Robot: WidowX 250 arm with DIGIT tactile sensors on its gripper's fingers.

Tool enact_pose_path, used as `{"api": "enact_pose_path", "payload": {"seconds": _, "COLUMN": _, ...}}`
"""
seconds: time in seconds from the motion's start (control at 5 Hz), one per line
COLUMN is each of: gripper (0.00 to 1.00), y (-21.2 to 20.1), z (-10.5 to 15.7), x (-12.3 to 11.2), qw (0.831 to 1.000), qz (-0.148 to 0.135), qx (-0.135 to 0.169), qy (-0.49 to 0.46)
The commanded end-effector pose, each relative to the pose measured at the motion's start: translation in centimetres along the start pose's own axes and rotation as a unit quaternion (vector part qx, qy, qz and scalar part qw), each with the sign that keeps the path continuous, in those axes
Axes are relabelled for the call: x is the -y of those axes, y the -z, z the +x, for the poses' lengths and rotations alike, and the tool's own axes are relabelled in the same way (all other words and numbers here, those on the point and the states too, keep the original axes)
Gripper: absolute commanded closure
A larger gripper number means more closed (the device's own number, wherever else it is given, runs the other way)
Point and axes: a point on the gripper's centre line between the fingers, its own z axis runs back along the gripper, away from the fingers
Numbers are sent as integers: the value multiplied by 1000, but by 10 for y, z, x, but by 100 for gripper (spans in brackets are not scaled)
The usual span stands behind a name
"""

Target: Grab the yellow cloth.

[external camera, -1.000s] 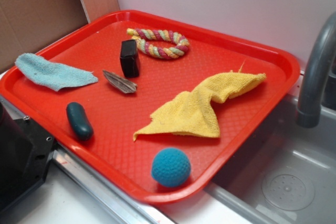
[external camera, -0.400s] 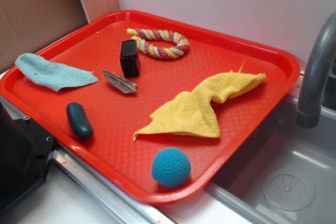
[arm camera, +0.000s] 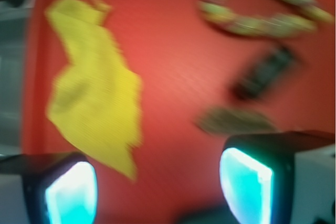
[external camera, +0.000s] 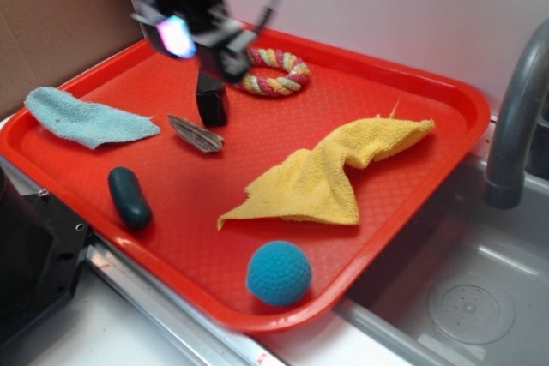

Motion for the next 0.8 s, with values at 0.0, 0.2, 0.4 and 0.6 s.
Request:
{"api": "enact_pose_path", "payload": {"seconds": 0.0, "gripper": 0, "y": 38, "z": 43, "x": 44, "qw": 997, "qz": -45, "qx": 17, "qy": 55}}
{"api": "enact_pose_path", "payload": {"seconds": 0.2, "gripper": 0, "y": 54, "z": 35, "x": 64, "qw": 992, "qz": -39, "qx": 18, "qy": 121}}
{"api": "enact_pose_path", "payload": {"seconds": 0.4, "gripper": 0, "y": 78, "z": 32, "x": 67, "qw": 989, "qz": 10, "qx": 0, "qy": 146}}
{"api": "enact_pose_path", "payload": {"seconds": 0.6, "gripper": 0, "y": 85, "z": 31, "x": 65, "qw": 989, "qz": 9, "qx": -9, "qy": 146}}
